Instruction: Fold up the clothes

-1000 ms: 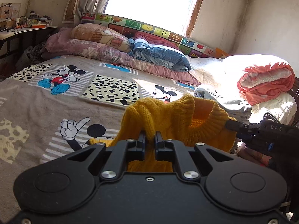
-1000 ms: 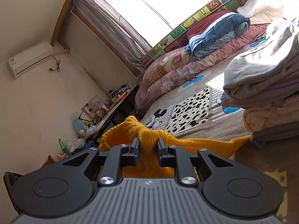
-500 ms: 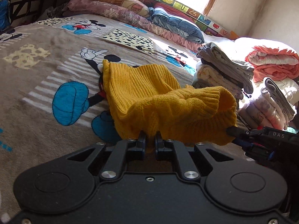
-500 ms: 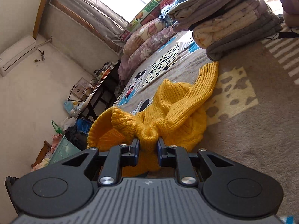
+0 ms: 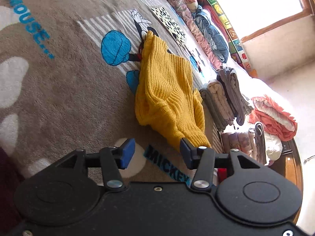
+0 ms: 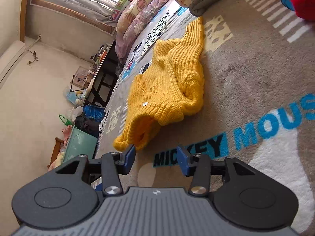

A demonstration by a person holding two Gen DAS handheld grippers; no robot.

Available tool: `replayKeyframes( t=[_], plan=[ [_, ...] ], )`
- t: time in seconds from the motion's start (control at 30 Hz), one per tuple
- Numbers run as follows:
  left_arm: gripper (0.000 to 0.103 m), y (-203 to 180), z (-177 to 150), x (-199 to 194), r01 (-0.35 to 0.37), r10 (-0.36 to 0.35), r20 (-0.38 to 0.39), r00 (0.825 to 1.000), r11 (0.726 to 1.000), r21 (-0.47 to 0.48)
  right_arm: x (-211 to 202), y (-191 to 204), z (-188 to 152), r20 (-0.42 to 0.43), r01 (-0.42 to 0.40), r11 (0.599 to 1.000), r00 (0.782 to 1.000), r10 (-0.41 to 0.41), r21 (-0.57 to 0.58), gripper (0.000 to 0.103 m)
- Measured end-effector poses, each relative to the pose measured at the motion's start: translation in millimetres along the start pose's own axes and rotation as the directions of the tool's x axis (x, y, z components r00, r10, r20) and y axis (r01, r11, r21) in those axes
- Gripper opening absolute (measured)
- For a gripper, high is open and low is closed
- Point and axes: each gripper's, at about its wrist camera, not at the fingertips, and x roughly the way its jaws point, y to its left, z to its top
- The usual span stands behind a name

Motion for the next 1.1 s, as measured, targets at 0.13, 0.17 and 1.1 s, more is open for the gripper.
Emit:
replayKeyframes(
  t=[0.13,0.17,1.1],
  plan=[
    [0.061,-7.0,-1.9,-1.7,0.078,-0.076,0.033,0.997,0.994,-0.078,-20.7,-2.7,6.2,0.065,-0.046,0.995,0.997,0.04,0.088,0.065],
    [0.062,-7.5,-3.6,4.7,0.082,-0.079,0.031,0.996,0.993,-0.09,-20.8,-5.9,9.7,0.086,-0.047,0.993,0.996,0.038,0.108,0.068],
    [0.012,6.8,-35.0,83.1,-0.08,0.079,0.011,0.997,0.997,0.022,59.9,-26.4,21.5,0.139,-0.061,0.998,0.989,0.056,0.029,0.013]
  ],
)
